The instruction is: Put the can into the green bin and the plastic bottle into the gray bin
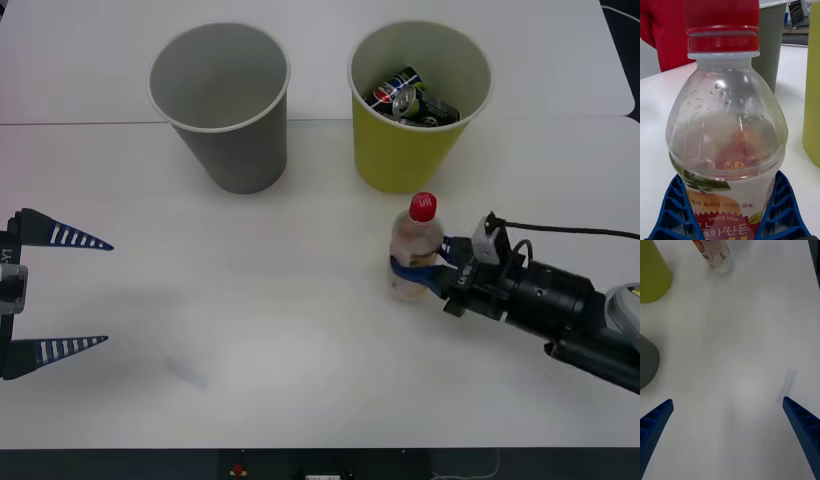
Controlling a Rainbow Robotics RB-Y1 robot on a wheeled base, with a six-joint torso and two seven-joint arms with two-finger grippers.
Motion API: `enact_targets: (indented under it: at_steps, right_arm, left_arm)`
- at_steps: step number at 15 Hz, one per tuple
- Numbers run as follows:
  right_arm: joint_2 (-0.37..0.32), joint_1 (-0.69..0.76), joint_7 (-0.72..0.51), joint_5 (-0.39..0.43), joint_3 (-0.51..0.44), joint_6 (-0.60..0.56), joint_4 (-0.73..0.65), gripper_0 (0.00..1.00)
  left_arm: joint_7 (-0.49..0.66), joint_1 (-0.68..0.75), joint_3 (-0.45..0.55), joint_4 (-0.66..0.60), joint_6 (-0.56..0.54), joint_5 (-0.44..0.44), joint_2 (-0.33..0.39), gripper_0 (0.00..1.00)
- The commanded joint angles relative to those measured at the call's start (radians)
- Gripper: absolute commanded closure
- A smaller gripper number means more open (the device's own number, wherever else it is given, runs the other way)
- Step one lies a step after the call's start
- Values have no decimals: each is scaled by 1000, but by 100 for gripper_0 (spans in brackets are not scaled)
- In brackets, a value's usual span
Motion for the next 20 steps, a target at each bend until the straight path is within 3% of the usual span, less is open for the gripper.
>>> enact_targets:
  at_steps: [1,6,12,15,17,20]
  right_arm:
    - [-67,8,-136,21,14,-1,-90,100]
    - [-159,37,-395,92,11,36,-272,100]
    - [-224,42,-839,322,-56,38,-501,100]
    - [-222,31,-1129,455,-151,-74,-634,100]
    - [-227,8,-1270,481,-179,-105,-694,100]
    - [-254,-86,-1380,483,-176,-105,-706,100]
  left_arm:
    - [0,0,0,0,0,0,0,0]
    - [0,0,0,0,0,0,0,0]
    - [0,0,0,0,0,0,0,0]
    - [0,0,0,0,0,0,0,0]
    - [0,0,0,0,0,0,0,0]
    - [0,0,0,0,0,0,0,0]
